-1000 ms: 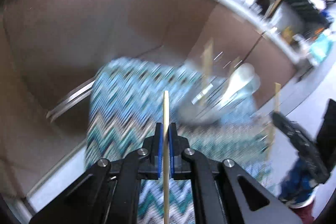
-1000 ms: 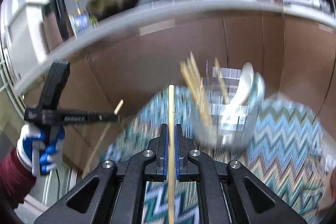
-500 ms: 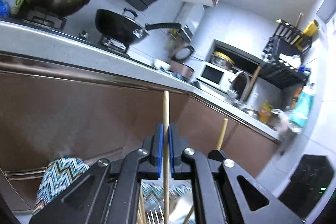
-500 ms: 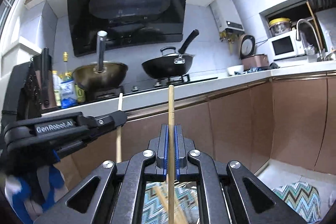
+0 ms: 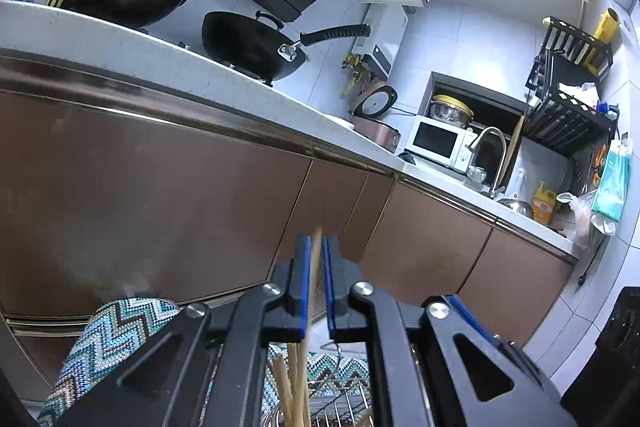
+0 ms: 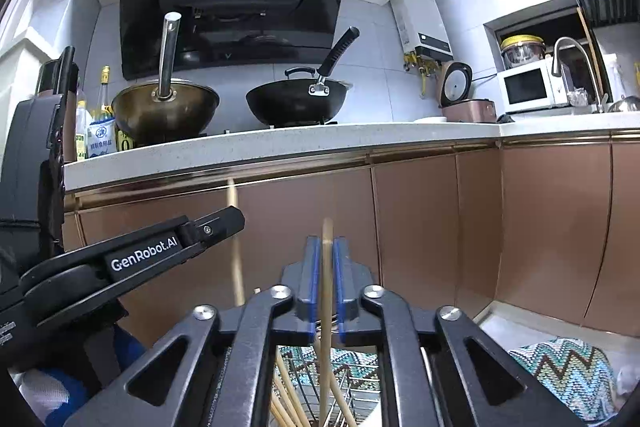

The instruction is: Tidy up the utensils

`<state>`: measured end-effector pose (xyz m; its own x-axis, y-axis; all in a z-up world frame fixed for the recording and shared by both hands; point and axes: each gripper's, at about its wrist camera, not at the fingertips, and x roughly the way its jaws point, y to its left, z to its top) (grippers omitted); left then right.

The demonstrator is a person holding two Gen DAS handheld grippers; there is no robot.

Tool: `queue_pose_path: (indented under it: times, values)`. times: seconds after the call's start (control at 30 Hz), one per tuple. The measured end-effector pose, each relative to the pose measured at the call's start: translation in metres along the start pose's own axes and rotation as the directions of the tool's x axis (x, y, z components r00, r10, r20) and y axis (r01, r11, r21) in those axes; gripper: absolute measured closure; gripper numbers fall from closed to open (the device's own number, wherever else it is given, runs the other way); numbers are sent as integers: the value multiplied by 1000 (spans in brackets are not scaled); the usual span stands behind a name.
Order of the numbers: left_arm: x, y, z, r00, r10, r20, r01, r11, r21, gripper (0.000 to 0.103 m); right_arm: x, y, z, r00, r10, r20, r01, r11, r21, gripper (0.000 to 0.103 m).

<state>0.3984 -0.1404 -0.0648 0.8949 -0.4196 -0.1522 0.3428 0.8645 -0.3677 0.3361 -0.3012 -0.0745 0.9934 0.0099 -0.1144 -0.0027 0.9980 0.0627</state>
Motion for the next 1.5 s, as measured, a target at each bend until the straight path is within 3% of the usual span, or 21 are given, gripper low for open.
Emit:
queue_pose_path:
  times: [0.07,0.2,0.33,0.57,0.8,1.03,1.5]
  values:
    - [-9,0,6,1000,3,0,-3,1000,5,92,-9,-2,4,1000,-20,3,20,1000,3,75]
    - [-33,-1,17,1000,18,-2,-18,1000,11,68,-31,-1,15,998,-66,-5,66,998,3,66]
    - [-67,-9,22,998,49,-25,-48,997,67,57,-58,6,23,993,-113,-24,113,994,-12,57]
    - [-125,-25,15,990,110,-91,-92,980,179,48,-118,25,29,981,-181,-75,177,983,-53,31]
    - [-187,-38,5,981,176,-80,-153,959,240,38,-173,46,27,961,-244,-127,232,967,-103,9]
    - [-238,-46,2,965,261,-6,-247,922,299,25,-212,57,22,948,-285,-143,272,957,-102,0]
    - [-301,-48,6,942,325,80,-334,892,304,24,-266,70,21,934,-335,-120,321,939,-120,0]
